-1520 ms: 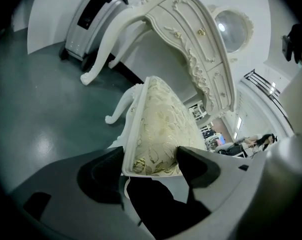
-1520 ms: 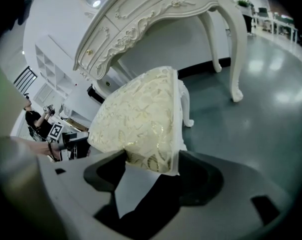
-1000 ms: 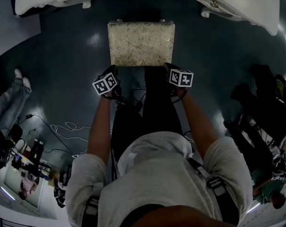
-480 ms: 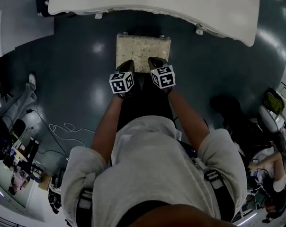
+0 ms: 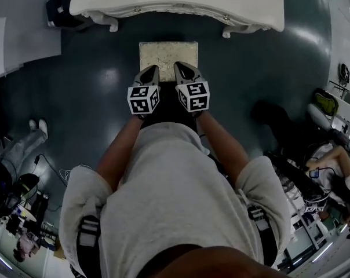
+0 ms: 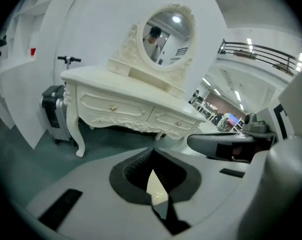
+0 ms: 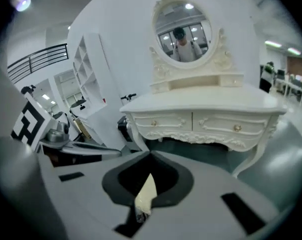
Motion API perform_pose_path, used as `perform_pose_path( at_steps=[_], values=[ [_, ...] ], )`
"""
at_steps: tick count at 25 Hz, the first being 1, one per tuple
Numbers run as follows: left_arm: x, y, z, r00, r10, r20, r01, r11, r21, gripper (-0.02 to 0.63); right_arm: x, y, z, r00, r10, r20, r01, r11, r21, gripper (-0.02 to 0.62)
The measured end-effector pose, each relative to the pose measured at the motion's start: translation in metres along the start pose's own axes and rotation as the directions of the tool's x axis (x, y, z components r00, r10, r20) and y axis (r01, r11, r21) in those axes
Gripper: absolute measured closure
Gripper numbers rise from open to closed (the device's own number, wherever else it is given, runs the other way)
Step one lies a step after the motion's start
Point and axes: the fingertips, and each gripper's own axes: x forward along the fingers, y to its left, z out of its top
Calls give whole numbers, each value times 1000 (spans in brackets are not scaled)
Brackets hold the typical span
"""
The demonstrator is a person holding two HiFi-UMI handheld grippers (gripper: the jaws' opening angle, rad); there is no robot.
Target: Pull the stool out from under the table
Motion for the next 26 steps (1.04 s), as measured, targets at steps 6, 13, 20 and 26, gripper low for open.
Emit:
perform_pose_path(
  at_steps=[6,13,20,26],
  values=[
    [-67,-28,50,992,-67,104,55,992,118,598,-73,40,53,979,-124,161,126,992,-3,581],
    [-109,-53,82,978,-134,157,94,967,238,598,-118,53,78,959,-180,217,194,980,-48,581],
    [-131,-72,109,952,-205,226,119,932,344,598,-142,68,110,935,-200,294,231,970,-74,581],
    [-143,-74,119,940,-225,257,125,926,355,598,-152,79,123,924,-201,326,235,969,-69,581]
  ],
)
